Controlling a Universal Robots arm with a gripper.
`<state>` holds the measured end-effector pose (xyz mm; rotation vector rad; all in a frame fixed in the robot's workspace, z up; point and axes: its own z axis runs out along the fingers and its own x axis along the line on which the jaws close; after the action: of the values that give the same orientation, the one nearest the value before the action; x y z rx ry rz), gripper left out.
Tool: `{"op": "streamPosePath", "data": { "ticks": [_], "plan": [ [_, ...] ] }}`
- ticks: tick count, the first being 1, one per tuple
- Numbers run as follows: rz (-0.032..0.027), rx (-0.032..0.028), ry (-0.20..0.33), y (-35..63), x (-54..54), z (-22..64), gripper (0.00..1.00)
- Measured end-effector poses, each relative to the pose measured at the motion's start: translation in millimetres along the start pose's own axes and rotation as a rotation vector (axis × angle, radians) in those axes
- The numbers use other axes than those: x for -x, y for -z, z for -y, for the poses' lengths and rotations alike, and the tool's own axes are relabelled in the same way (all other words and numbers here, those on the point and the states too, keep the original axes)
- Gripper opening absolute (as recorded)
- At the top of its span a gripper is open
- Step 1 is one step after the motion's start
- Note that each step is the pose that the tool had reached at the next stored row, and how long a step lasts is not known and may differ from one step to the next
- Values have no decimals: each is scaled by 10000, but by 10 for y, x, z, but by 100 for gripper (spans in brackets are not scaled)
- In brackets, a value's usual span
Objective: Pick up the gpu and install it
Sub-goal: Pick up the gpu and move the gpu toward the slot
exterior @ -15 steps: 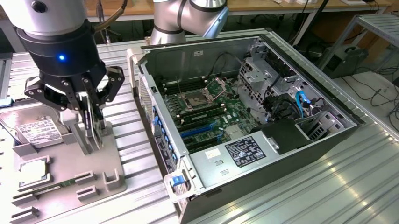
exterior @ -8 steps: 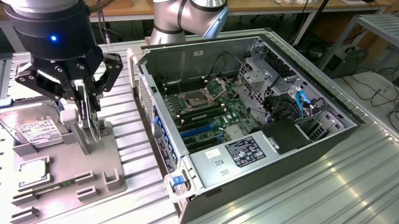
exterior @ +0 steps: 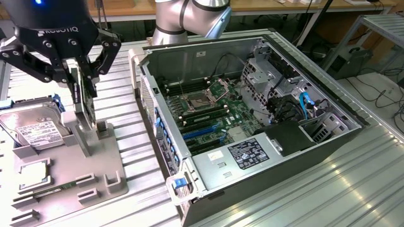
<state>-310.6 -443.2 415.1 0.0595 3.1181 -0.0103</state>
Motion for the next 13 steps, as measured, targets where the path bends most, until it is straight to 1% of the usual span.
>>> {"op": "streamPosePath", "data": {
  "ticks": [1,5,7,8,9,13],
  "plan": [
    [1,1,0,37,1,0,28],
    [-1,3,0,39,1,0,28],
    [0,-1,1,38,23,-1,28],
    [0,-1,0,37,48,-2,28],
    [0,-1,0,36,100,-4,28],
    [0,-1,0,34,200,-7,28]
  ]
}}
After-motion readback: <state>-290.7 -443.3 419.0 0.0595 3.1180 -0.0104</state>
